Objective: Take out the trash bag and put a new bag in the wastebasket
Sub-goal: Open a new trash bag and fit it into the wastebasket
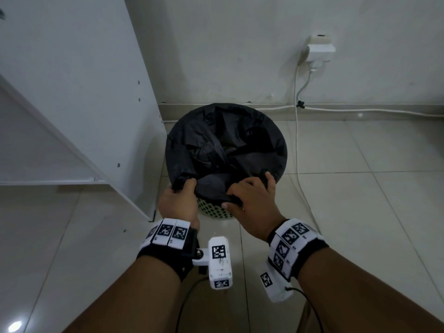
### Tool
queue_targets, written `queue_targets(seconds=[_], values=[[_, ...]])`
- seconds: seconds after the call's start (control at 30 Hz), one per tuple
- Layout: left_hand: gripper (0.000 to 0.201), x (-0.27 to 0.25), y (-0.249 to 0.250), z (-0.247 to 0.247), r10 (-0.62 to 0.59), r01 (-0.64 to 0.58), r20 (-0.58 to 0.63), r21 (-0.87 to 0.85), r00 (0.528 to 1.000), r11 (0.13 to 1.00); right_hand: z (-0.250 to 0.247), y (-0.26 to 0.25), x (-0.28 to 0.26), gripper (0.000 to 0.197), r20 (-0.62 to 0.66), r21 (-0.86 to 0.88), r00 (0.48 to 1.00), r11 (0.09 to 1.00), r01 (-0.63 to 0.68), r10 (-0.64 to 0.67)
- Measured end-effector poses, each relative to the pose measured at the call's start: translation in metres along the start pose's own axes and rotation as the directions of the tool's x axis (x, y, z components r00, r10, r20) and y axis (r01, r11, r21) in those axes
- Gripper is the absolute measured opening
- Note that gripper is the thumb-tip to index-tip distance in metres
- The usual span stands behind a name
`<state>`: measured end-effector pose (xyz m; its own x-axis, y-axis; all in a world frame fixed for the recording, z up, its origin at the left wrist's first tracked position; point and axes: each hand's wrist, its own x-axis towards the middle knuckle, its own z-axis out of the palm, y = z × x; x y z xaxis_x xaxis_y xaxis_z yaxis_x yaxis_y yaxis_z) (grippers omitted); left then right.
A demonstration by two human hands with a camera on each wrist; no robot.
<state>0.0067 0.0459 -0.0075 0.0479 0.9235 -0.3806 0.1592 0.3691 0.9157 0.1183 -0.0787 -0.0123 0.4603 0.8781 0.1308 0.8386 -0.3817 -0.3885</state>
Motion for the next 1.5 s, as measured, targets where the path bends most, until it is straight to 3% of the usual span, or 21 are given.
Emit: queue_targets(seconds=[0.2,0.37,0.47,0.53,0.63,0.73,0.9,1.23,1.33,1.5], values=[[0.026,0.004,0.005,0.001,-0.042,0.041,0.022,0.006,0.999,0.999,0.0,-0.001,0.005,0.039,-0.013,-0.004,1.0,1.0,-0.009,0.009],[0.05,0.005,-0.005,0.002,-0.122,0.124,0.031,-0.048,0.992,0.991,-0.004,0.0,0.006,0.043,-0.004,-0.009,1.0,1.0,-0.023,0.023],[0.056,0.007,-0.009,0.003,-0.184,0.193,0.151,-0.046,0.971,0.98,-0.003,0.0,0.005,0.042,0.009,-0.005,1.0,1.0,-0.028,0.028],[0.058,0.006,-0.006,0.0,-0.205,0.215,0.162,-0.043,0.965,0.976,-0.004,-0.001,0.005,0.039,0.007,-0.008,1.0,1.0,-0.025,0.025],[0.041,-0.001,0.001,-0.001,-0.145,0.144,0.091,0.022,0.985,0.989,-0.005,-0.001,0.003,0.029,0.007,0.006,1.0,1.0,-0.026,0.026],[0.043,-0.006,0.0,0.0,-0.16,0.159,0.009,0.024,0.987,0.987,-0.005,0.0,0.002,0.026,0.005,0.012,1.0,1.0,-0.023,0.023],[0.051,-0.01,0.0,0.001,-0.092,0.091,0.013,0.018,0.996,0.996,-0.002,0.002,0.004,0.036,-0.003,0.002,1.0,1.0,-0.017,0.017],[0.038,-0.015,0.002,-0.002,-0.047,0.045,0.063,0.024,0.997,0.999,-0.002,0.002,0.004,0.039,0.012,-0.014,1.0,1.0,-0.021,0.021],[0.028,-0.013,-0.002,0.001,-0.001,0.001,0.002,0.015,1.0,1.0,0.0,0.002,0.003,0.035,0.006,-0.017,1.0,1.0,-0.018,0.018],[0.038,-0.01,-0.003,0.005,0.051,-0.05,-0.032,0.025,0.998,0.998,-0.001,0.001,0.004,0.028,0.006,-0.013,1.0,1.0,-0.024,0.024]])
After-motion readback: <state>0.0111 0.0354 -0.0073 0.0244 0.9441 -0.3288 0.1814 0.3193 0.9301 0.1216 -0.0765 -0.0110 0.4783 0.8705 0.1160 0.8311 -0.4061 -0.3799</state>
